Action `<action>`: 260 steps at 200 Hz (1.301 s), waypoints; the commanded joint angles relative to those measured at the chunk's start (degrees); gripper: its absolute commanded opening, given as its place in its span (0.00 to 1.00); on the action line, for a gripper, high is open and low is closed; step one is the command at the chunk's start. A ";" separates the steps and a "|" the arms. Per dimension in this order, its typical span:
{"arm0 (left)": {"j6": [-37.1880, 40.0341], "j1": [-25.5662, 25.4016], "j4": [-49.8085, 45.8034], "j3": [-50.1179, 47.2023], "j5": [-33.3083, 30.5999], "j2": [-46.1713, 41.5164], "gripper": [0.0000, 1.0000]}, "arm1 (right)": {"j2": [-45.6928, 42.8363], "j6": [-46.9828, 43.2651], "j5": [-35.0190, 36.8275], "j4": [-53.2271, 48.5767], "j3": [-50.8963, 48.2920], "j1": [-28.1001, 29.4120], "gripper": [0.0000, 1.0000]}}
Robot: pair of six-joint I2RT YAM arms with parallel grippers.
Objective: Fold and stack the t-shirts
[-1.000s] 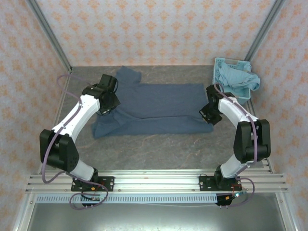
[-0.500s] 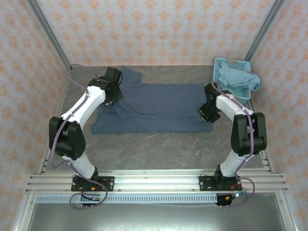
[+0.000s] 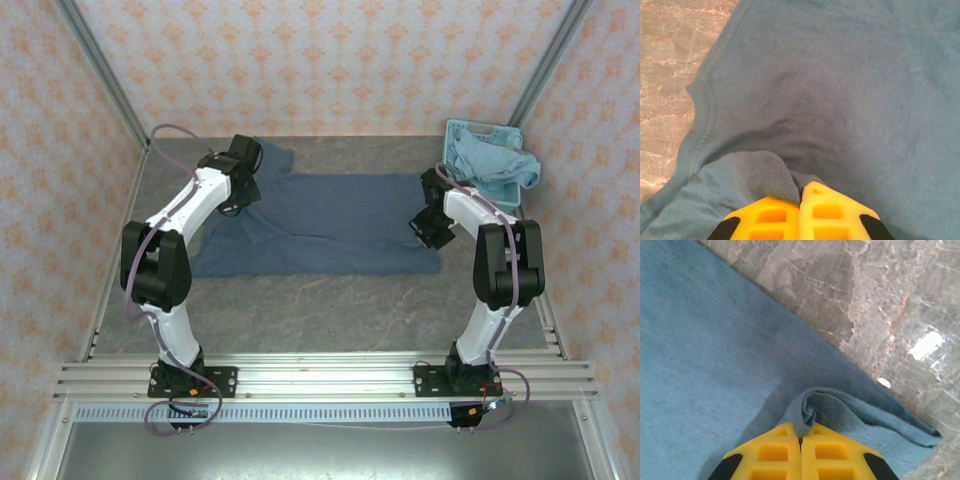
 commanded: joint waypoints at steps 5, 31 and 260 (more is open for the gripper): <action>0.79 2.65 -3.02 3.24 -1.28 0.63 0.26 | 1.45 -0.73 1.36 -0.37 3.09 -1.51 0.35; -1.95 5.26 -5.13 -1.12 0.21 -4.89 0.59 | -0.20 -5.91 -0.70 -2.29 4.53 -1.56 0.63; -17.97 10.95 7.03 -43.44 10.38 -27.78 0.36 | -21.74 -9.90 -1.79 3.15 -22.71 2.82 0.44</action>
